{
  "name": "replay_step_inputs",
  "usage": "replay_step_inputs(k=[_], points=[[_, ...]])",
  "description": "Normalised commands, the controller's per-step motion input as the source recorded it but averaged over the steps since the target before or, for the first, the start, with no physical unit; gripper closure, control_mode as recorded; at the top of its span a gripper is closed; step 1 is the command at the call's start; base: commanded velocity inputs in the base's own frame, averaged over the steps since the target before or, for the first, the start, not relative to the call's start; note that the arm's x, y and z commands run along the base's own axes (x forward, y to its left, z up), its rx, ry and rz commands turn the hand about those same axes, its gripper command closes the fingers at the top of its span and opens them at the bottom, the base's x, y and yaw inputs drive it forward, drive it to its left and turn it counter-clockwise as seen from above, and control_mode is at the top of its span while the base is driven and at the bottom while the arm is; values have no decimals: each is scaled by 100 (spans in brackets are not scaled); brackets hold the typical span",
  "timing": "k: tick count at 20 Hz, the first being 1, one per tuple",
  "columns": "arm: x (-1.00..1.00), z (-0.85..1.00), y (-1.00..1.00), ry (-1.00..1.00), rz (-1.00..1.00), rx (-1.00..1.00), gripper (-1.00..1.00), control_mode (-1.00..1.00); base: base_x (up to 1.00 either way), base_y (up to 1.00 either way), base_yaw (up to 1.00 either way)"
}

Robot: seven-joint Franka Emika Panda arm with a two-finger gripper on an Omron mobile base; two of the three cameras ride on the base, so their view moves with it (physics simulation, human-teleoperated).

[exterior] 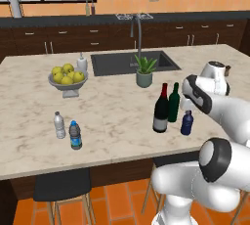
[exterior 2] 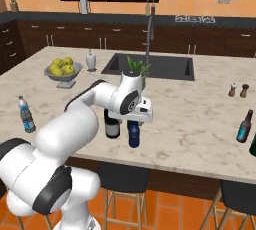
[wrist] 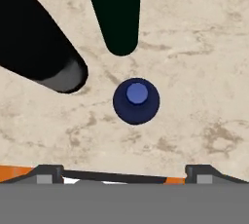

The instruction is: Move the plastic bottles in the middle to the plastics group, and the glass bottles in the middle to the glass group.

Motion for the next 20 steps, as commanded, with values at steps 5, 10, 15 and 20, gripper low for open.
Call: replay_step_inputs(k=[5, 10, 15, 20], points=[[41, -38, -1, 0, 0, 0, -100, -100, 0, 0, 0], [24, -34, -7, 0, 0, 0, -100, -100, 0, 0, 0], [7, -5, 0, 0, 0, 0, -100, -100, 0, 0, 0], [11, -6, 0, 0, 0, 0, -100, -100, 0, 0, 0]])
